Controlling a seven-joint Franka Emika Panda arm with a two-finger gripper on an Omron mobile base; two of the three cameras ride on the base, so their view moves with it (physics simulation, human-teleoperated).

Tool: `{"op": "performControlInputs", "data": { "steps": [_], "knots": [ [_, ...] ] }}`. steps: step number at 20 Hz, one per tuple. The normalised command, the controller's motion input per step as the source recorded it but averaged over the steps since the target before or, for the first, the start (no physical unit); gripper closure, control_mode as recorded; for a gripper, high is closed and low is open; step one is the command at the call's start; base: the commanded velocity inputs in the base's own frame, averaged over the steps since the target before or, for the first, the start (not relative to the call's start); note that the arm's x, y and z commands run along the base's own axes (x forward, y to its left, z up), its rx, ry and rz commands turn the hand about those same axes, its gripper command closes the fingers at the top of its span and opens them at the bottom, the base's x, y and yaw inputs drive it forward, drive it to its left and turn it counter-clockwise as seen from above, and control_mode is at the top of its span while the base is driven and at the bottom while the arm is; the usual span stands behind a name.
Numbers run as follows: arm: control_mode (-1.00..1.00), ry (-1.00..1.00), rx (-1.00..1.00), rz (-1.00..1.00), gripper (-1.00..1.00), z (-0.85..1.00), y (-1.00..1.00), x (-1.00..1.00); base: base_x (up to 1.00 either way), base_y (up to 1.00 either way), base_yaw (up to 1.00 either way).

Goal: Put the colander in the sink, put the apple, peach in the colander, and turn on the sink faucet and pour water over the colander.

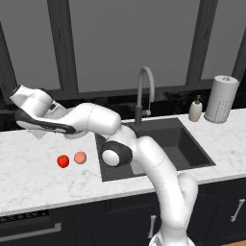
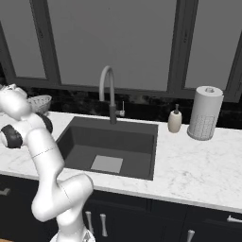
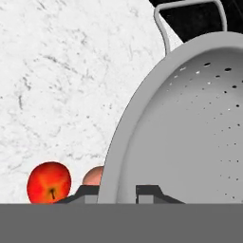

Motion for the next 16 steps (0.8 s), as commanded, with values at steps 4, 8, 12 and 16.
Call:
{"op": "performControlInputs", "data": {
  "steps": [4, 8, 12, 16],
  "knots": [
    [-1.00, -0.06, 0.16, -0.03, 1.00, -0.77, -1.00, 0.00, 0.00, 0.00, 0.00],
    [-1.00, -0.12, 0.18, -0.03, 1.00, -0.44, -1.00, -0.01, 0.00, 0.00, 0.00],
    [-1.00, -0.11, 0.15, -0.03, 1.00, -0.09, -1.00, 0.00, 0.00, 0.00, 0.00],
    [-1.00, -0.01, 0.15, -0.08, 1.00, -0.06, -0.96, 0.00, 0.00, 0.00, 0.00]
  ]
}}
